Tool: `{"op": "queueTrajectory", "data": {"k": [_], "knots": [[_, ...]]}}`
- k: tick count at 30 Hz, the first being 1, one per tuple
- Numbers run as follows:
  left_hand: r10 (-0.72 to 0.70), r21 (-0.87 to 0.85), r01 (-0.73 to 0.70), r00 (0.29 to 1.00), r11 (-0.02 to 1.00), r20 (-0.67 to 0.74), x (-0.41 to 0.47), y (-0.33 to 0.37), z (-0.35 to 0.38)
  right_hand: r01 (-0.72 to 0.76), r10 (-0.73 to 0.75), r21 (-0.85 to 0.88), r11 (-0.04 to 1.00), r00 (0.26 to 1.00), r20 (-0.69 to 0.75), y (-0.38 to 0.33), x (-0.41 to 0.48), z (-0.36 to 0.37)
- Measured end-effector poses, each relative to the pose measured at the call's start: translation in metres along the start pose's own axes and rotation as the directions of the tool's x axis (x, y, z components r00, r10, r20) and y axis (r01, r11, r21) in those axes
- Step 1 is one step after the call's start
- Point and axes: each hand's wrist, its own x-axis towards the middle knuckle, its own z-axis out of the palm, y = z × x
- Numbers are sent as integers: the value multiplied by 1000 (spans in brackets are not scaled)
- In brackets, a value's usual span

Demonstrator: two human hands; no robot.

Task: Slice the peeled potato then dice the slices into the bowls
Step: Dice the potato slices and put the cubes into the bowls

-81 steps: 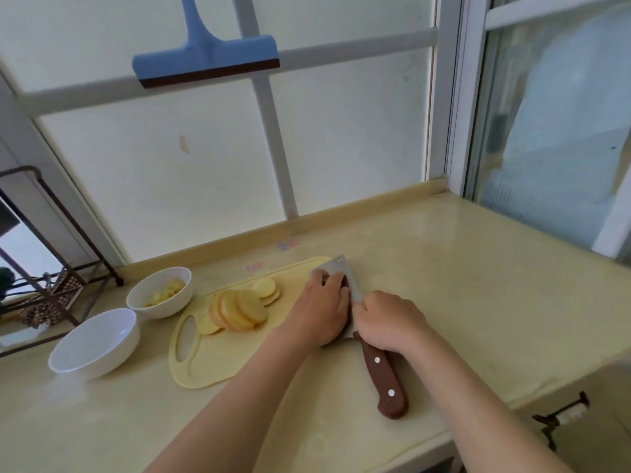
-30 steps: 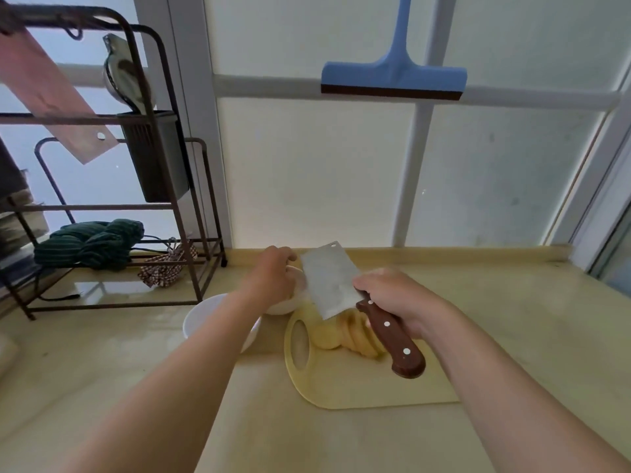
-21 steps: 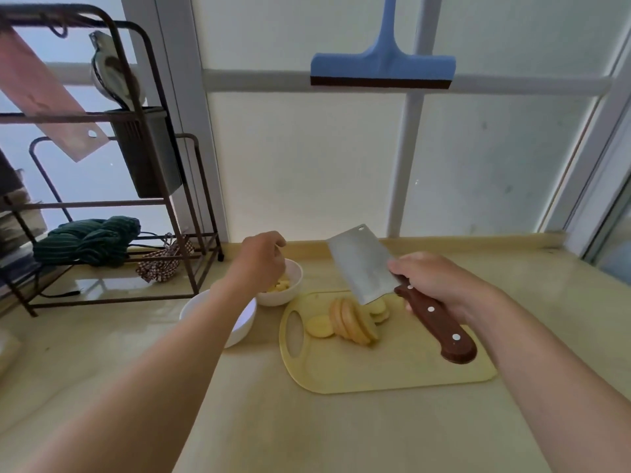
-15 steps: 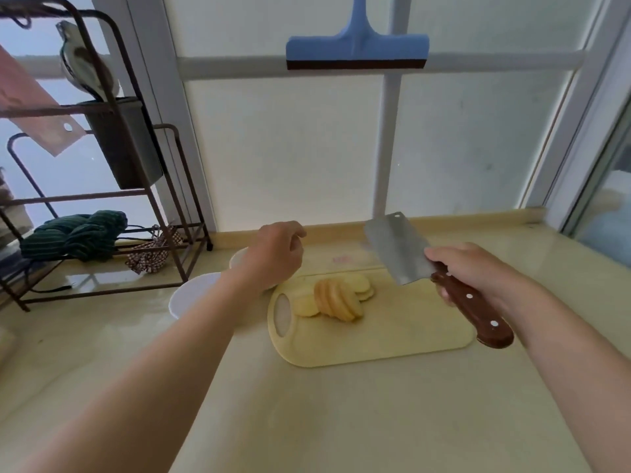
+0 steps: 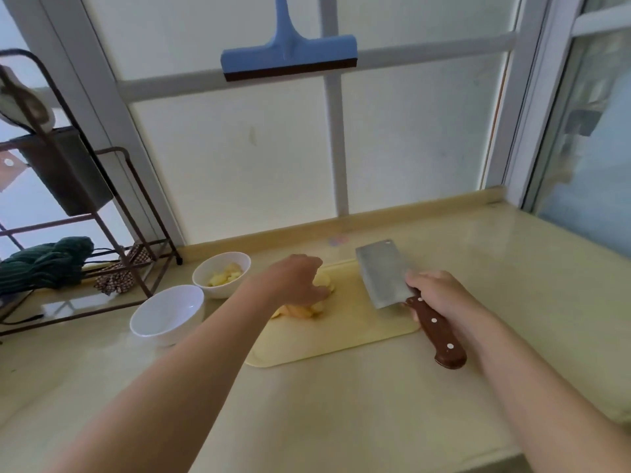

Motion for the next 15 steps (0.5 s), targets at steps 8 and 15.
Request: {"op": "queueTrajectory", "data": {"k": [8, 15], "knots": [[-142, 4, 143, 984, 990, 105, 27, 9, 1, -20, 24, -38, 999, 992, 127, 9, 10, 1], [-151, -32, 154, 984, 988, 94, 36, 13, 2, 32, -27, -33, 999, 989, 147, 15, 21, 0]]}}
